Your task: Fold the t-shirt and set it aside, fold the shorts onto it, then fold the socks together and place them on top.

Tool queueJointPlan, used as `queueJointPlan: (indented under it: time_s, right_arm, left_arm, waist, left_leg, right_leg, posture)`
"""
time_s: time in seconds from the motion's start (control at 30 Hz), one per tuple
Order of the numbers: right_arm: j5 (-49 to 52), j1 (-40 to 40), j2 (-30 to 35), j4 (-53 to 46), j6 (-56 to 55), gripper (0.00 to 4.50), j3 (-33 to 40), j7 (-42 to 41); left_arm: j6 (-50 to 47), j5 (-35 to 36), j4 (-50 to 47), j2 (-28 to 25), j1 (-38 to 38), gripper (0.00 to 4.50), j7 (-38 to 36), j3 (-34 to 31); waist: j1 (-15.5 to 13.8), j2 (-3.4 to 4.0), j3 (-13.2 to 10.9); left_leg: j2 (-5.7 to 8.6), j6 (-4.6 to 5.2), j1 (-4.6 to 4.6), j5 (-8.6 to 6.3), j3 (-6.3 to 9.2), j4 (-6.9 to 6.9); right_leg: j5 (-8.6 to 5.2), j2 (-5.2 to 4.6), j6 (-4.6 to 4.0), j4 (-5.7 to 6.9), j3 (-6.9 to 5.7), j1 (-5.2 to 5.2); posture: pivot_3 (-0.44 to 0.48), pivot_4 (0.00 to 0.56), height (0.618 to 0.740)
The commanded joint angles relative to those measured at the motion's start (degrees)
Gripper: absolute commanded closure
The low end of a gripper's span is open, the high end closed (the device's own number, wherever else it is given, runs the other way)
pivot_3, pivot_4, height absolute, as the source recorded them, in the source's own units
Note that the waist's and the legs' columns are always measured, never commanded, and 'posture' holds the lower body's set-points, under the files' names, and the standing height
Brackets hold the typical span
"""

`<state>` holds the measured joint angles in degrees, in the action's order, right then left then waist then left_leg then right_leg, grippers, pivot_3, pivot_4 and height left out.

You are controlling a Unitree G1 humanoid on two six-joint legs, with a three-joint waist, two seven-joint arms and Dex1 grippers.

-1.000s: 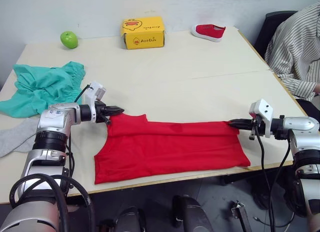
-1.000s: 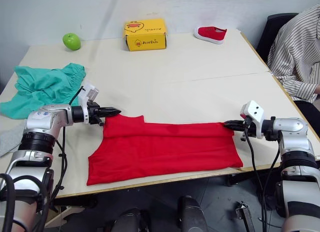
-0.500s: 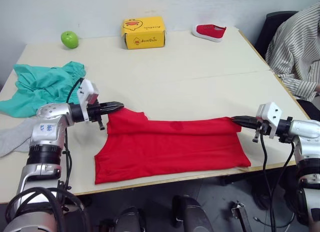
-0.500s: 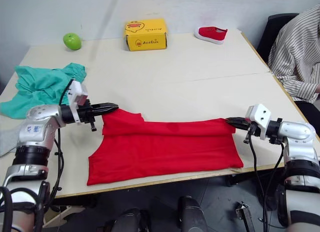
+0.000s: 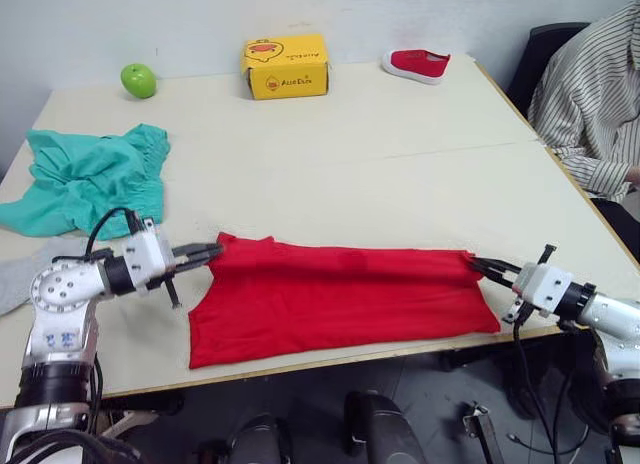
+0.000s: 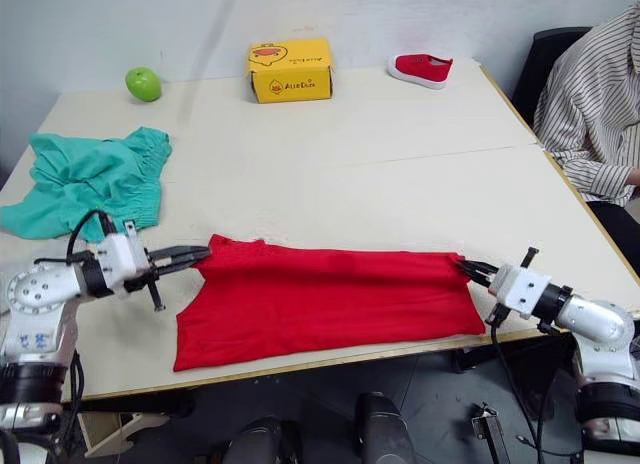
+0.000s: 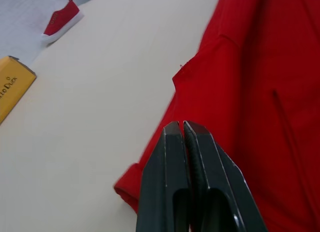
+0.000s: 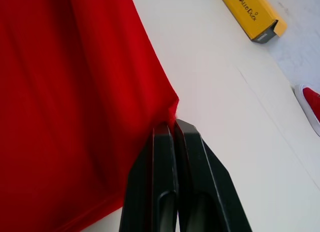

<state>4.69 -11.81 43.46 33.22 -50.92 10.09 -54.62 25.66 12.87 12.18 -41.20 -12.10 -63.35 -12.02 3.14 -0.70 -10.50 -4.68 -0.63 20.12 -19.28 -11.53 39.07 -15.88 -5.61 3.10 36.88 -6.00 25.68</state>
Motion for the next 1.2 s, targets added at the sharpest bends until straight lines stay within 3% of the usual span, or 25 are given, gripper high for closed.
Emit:
queueJointPlan:
  time_s: [0.03, 0.2, 0.37, 0.5, 0.57, 0.7, 0.87, 0.9, 1.0, 1.2]
  right_arm:
    - [-3.6, 1.67, 0.99, -0.34, -5.37, 4.46, 0.25, 4.78]
    - [-8.03, 2.42, 2.05, 1.66, -10.06, 4.46, -1.02, 9.63]
    - [-11.35, 2.79, 3.42, 4.02, -13.96, 4.46, -2.32, 13.47]
    - [-10.01, 4.16, 4.43, 4.62, -14.56, 4.46, -4.69, 13.41]
    - [-4.2, 5.97, 4.96, 2.13, -12.03, 4.49, -5.98, 10.79]
    - [9.43, 11.36, 8.5, -7.37, -2.46, 3.52, -7.34, 2.37]
    - [31.8, 19.34, 14.59, -24.3, 29.94, 1.82, -3.44, -7.27]
    - [36.22, 19.86, 15.49, -27.12, 37.17, 1.78, -2.21, -7.39]
    - [40.45, 17.48, 15.29, -30.86, 48.06, 1.95, -0.27, -7.62]
    - [32.17, 2.48, 6.85, -29.34, 51.34, 3.83, -6.4, -7.65]
  left_arm:
    - [12.76, -5.57, -1.47, -2.01, 2.32, 4.5, 2.56, -0.23]
    - [26.79, -13.45, 1.2, -3.86, 4.85, 4.5, 8.11, 0.35]
    - [30.3, -15.74, 2.93, -5.47, 6.41, 4.5, 11.44, 2.51]
    - [27.18, -13.89, 3.19, -6.61, 8.39, 4.5, 12.41, 3.88]
    - [22.03, -9.47, 1.67, -7.45, 10.01, 4.28, 10.68, 4.63]
    - [5.13, 3.31, -5.0, -9.5, 13.8, 3.21, 6.47, 3.51]
    - [-29.92, 27.69, -15.74, -15.43, 18.43, 1.63, 2.29, -2.54]
    - [-35.43, 31.74, -15.9, -15.69, 16.81, 1.32, 2.8, -3.77]
    - [-43.08, 34.41, -14.55, -13.65, 9.71, 1.43, 5.87, -4.17]
    - [-40.1, 20.68, -7.6, -3.99, -8.21, 3.16, 5.69, 8.61]
  waist:
    - [0.0, 0.0, 0.0]
    - [0.07, 0.01, 0.0]
    - [0.08, 0.0, 0.0]
    - [0.09, 0.0, 0.0]
    - [0.1, -0.01, 0.01]
    - [0.02, -0.01, 0.01]
    - [-0.1, -0.06, -0.01]
    - [-0.19, -0.07, -0.02]
    - [-0.55, -0.09, 0.0]
    - [-1.6, -0.12, 0.02]
  left_leg:
    - [0.0, 0.0, 0.0, 0.0, 0.0, 0.0]
    - [-0.03, 0.03, -0.04, -0.04, -0.01, -0.06]
    - [-0.04, 0.05, -0.05, -0.06, -0.06, -0.13]
    - [-0.05, 0.07, -0.08, -0.06, -0.09, -0.13]
    - [-0.09, 0.08, -0.13, -0.07, -0.1, -0.16]
    - [-0.24, 0.08, -0.19, -0.07, -0.09, -0.19]
    - [-0.35, 0.12, -0.36, -0.18, -0.05, -0.18]
    - [-0.35, 0.12, -0.38, -0.19, -0.03, -0.19]
    - [-0.32, 0.18, -0.39, -0.23, 0.04, -0.17]
    - [0.01, 0.04, -0.4, -0.23, -0.03, -0.14]
  right_leg:
    - [0.0, -0.01, 0.0, 0.0, 0.01, 0.0]
    - [-0.01, -0.05, -0.02, -0.01, 0.06, 0.0]
    - [-0.02, -0.03, -0.03, -0.09, 0.02, 0.0]
    - [-0.02, -0.03, -0.03, -0.08, 0.0, -0.01]
    - [-0.02, -0.03, -0.03, -0.09, -0.01, -0.04]
    - [-0.02, -0.03, -0.03, -0.07, 0.03, -0.08]
    - [-0.04, -0.06, -0.06, -0.08, 0.15, -0.25]
    - [-0.05, -0.05, -0.07, -0.09, 0.16, -0.26]
    - [-0.05, -0.05, -0.08, -0.02, 0.19, -0.26]
    - [-0.03, 0.08, -0.07, -0.03, -0.04, -0.29]
  posture:
    - [0.0, 0.15, 0.74]
    - [0.0, 0.15, 0.74]
    - [0.0, 0.15, 0.74]
    - [0.0, 0.15, 0.74]
    - [0.0, 0.15, 0.74]
    - [0.0, 0.15, 0.74]
    - [0.0, 0.15, 0.74]
    - [0.0, 0.15, 0.74]
    - [0.0, 0.15, 0.74]
    - [0.0, 0.15, 0.74]
